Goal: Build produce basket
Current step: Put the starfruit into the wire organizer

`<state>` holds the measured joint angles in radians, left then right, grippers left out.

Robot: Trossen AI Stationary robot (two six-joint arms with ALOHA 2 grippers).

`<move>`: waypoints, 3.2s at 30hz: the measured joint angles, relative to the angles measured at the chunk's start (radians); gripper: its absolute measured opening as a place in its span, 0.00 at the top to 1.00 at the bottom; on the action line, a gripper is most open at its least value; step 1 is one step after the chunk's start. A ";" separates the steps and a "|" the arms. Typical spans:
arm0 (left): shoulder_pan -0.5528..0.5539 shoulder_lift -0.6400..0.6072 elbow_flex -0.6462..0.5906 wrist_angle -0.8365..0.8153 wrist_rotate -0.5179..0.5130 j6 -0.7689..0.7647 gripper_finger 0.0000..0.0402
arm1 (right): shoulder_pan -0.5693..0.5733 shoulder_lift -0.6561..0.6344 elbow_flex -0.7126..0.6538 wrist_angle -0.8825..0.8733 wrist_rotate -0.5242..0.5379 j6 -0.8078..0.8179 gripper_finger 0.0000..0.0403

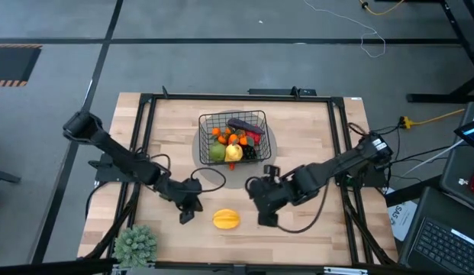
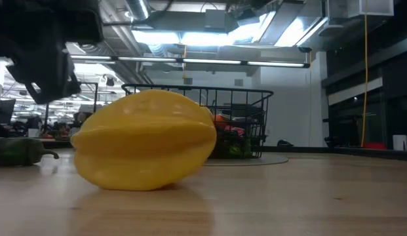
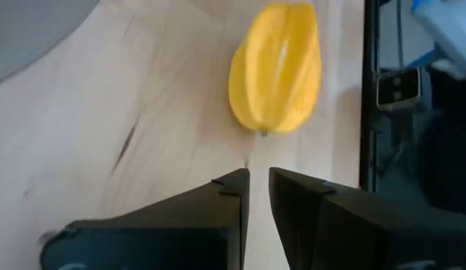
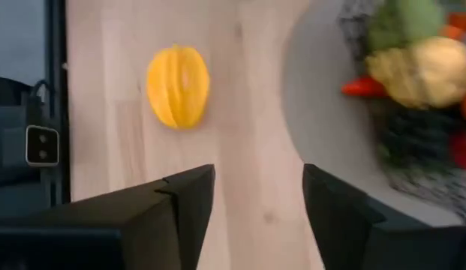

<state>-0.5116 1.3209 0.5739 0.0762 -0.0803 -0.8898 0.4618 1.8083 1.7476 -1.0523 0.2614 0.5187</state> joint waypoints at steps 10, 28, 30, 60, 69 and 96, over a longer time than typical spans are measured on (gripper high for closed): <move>-0.107 -0.191 0.000 -0.133 -0.203 0.165 0.90 | -0.028 0.000 -0.344 0.738 0.006 -0.265 0.53; -0.157 -0.216 0.000 -0.173 -0.465 0.222 0.90 | -0.100 0.159 -0.414 0.876 -0.168 -0.311 0.53; -0.157 -0.216 0.000 -0.173 -0.465 0.222 0.90 | -0.100 0.190 -0.376 0.878 -0.168 -0.320 0.53; -0.157 -0.216 0.000 -0.199 -0.482 0.221 0.90 | -0.106 0.195 -0.302 0.838 -0.053 -0.287 0.53; -0.156 -0.216 0.000 -0.198 -0.515 0.221 0.90 | -0.105 0.208 -0.303 0.865 -0.257 -0.292 0.53; -0.155 -0.216 0.000 -0.197 -0.537 0.221 0.90 | -0.081 0.313 -0.304 0.964 -0.254 -0.289 0.53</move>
<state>-0.6662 1.1053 0.5735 -0.1204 -0.6174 -0.6685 0.3809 2.1215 1.4433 -0.0883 0.0078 0.2298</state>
